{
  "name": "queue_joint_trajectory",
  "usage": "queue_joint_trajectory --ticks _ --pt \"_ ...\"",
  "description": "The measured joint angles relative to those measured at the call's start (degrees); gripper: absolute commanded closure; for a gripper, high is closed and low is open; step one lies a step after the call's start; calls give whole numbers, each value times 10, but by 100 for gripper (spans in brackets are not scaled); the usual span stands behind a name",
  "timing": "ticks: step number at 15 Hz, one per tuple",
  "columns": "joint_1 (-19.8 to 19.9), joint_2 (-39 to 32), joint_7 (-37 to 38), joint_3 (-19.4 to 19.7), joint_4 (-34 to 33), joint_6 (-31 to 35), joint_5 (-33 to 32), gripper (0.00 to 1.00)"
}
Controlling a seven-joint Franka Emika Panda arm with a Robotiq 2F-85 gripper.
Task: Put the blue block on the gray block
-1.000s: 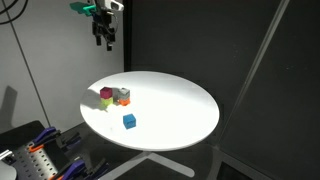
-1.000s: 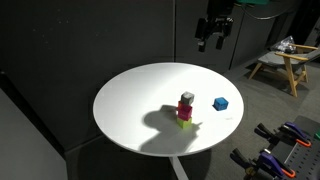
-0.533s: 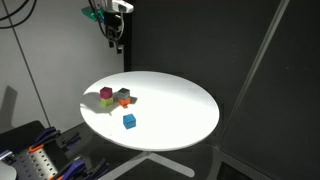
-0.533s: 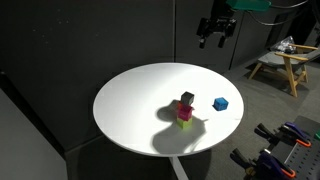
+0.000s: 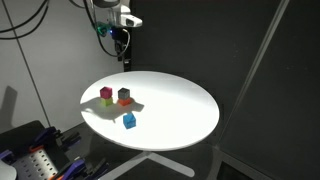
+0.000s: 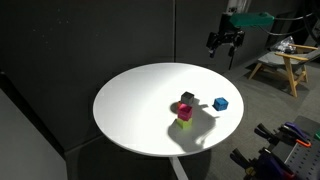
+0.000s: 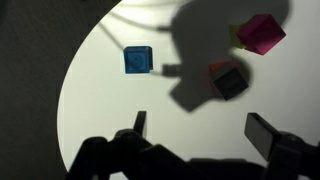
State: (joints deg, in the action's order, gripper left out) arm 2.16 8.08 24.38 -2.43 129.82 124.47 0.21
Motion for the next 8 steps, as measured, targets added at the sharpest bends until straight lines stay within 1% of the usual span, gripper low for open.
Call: queue_joint_trajectory --ticks 8 --pt "4 -54 -3 20 15 40 -1 0"
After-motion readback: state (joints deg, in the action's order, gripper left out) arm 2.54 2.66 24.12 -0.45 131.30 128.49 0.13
